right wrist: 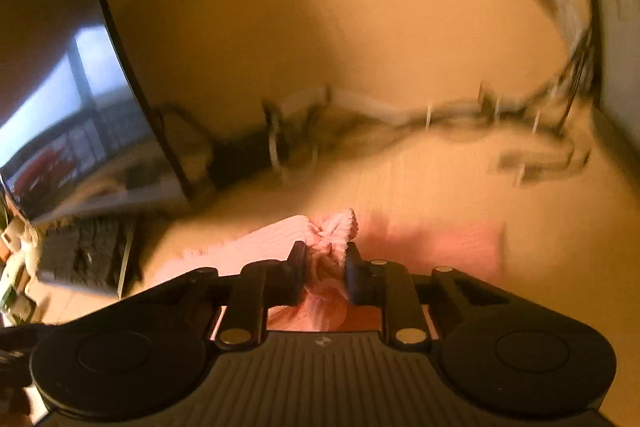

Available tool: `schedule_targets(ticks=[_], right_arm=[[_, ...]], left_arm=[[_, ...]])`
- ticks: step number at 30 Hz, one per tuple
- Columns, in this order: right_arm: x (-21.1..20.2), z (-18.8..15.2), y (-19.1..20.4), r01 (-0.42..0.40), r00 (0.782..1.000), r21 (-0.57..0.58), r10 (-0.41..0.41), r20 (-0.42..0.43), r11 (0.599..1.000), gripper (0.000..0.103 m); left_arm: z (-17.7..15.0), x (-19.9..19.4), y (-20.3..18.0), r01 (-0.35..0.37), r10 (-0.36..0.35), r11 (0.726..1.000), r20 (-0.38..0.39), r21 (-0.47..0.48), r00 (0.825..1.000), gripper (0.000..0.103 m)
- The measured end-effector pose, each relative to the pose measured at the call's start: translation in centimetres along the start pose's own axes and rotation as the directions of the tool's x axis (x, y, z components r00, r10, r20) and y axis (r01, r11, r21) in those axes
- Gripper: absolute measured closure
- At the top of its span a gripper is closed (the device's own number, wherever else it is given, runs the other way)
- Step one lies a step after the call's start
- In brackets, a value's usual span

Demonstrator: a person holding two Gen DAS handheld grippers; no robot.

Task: Fold clothes

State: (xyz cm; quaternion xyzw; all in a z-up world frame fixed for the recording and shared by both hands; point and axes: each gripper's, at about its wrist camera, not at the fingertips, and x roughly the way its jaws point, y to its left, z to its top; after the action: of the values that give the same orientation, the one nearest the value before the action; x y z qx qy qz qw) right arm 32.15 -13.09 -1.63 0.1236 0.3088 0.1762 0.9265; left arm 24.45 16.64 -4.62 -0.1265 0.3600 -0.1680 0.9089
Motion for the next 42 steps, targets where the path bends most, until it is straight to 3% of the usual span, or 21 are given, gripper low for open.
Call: schedule_targets(ticks=[3,6,10,13,14,18,21,24,26,30,35,37,39,42], right_arm=[[-1.1,-0.1,-0.8,0.082,0.997,-0.044,-0.082,-0.001,0.996,0.084],[0.1,-2.5,-2.1,0.155,0.985,-0.039,-0.157,-0.076,0.987,0.084],[0.3,-4.5,-2.7,0.212,0.973,-0.070,-0.218,-0.083,0.975,0.065],[-0.8,-4.5,-2.6,0.270,0.960,-0.092,-0.275,-0.051,0.959,0.047],[-1.4,-4.2,-2.6,0.283,0.957,-0.099,-0.287,-0.036,0.954,0.046],[-3.6,-2.8,-1.5,0.248,0.969,-0.099,-0.245,0.045,0.964,0.046],[-3.2,-2.4,0.0,0.150,0.988,-0.103,-0.146,0.049,0.983,0.046],[-0.7,-3.5,0.0,0.151,0.987,-0.117,-0.157,-0.040,0.982,0.046],[1.1,-4.8,-0.9,0.180,0.975,-0.108,-0.192,-0.115,0.978,0.046],[-0.3,-4.4,-1.0,0.188,0.973,-0.125,-0.203,-0.112,0.974,0.046],[-5.5,-3.7,-2.6,0.227,0.971,-0.100,-0.233,-0.053,0.969,0.047],[-7.5,-4.4,-3.1,0.248,0.965,-0.121,-0.256,-0.054,0.961,0.052],[-8.4,-5.7,-3.4,0.254,0.959,-0.158,-0.270,-0.087,0.954,0.059],[-8.6,-7.9,-3.4,0.255,0.945,-0.214,-0.290,-0.153,0.943,0.060]], left_arm=[[0.7,1.9,-0.5,0.035,-0.034,0.999,-0.020,0.028,0.999,0.006],[1.3,4.1,-1.1,0.066,-0.064,0.996,-0.047,0.059,0.997,0.005],[2.0,7.1,-1.8,0.093,-0.085,0.990,-0.088,0.101,0.992,0.005],[2.0,9.0,-1.1,0.018,-0.001,0.991,-0.125,0.136,0.992,0.005],[2.2,9.2,-0.6,-0.003,0.021,0.991,-0.129,0.137,0.991,0.005],[3.4,8.0,0.6,-0.009,0.015,0.998,-0.095,0.067,0.995,0.005],[4.4,6.2,-0.2,0.113,-0.112,0.992,-0.023,0.062,0.993,0.005],[5.2,7.0,-1.9,0.211,-0.208,0.971,-0.039,0.110,0.977,0.005],[5.4,9.1,-2.0,0.200,-0.193,0.973,-0.075,0.117,0.978,0.005],[5.1,13.6,-0.3,0.136,-0.130,0.990,-0.157,0.031,0.979,0.006],[6.2,9.8,-0.6,0.173,-0.169,0.985,-0.111,0.027,0.979,0.006],[6.0,7.0,-0.8,0.176,-0.170,0.983,-0.091,0.060,0.981,0.005],[4.9,4.7,-0.9,0.142,-0.130,0.984,-0.104,0.112,0.986,0.005],[2.5,2.6,-0.2,0.086,-0.060,0.985,-0.172,0.148,0.983,0.006]])
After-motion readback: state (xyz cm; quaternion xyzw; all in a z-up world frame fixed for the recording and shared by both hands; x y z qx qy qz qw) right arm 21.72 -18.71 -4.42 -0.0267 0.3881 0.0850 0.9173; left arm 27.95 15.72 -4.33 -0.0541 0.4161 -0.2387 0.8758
